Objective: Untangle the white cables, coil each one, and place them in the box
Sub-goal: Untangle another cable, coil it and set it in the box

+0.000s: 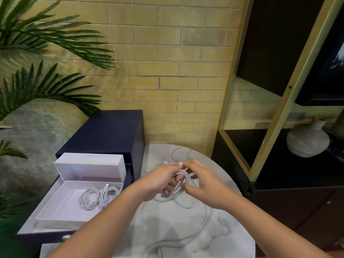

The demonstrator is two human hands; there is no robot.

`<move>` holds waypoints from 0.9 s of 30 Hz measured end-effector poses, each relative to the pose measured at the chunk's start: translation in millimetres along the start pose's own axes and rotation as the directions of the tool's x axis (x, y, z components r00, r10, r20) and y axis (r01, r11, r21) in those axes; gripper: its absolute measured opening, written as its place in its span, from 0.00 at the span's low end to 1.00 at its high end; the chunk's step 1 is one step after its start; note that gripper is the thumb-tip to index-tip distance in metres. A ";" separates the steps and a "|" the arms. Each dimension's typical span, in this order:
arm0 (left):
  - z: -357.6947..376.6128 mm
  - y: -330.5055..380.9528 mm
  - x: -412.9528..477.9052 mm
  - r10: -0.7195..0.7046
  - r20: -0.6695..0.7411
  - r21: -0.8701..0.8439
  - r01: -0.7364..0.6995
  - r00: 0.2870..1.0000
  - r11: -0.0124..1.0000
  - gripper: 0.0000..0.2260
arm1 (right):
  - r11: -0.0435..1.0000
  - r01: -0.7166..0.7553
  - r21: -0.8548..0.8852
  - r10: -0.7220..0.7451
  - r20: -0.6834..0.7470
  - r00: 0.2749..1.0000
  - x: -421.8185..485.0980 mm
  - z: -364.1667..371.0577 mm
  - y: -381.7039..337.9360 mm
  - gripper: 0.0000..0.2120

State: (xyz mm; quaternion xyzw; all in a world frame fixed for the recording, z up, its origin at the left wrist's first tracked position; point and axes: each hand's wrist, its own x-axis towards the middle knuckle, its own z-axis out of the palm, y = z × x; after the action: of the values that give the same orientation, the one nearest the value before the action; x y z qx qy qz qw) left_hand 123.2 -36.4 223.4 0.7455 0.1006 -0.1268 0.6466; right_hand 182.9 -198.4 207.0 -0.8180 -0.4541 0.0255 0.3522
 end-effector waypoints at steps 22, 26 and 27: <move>-1.2 -7.6 9.9 0.212 -0.191 0.071 -0.202 0.958 0.977 0.14 | 0.726 -0.267 0.634 0.282 0.081 0.956 2.0 3.8 -12.9 0.16; -1.4 -7.2 6.0 0.254 -0.084 0.047 -0.251 0.964 0.967 0.09 | 0.608 -0.332 0.721 0.266 0.210 0.941 2.3 -0.4 -11.1 0.20; 0.2 -6.8 4.9 0.284 -0.095 0.089 -0.276 0.954 0.957 0.07 | 0.573 -0.344 0.744 0.271 0.224 0.936 2.7 -0.4 -9.9 0.20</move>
State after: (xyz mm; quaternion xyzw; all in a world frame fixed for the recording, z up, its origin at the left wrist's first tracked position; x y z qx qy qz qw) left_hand 125.8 -35.7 215.5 0.7815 0.0234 0.0023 0.6235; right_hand 177.4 -193.2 214.0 -0.6515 -0.2645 0.3131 0.6385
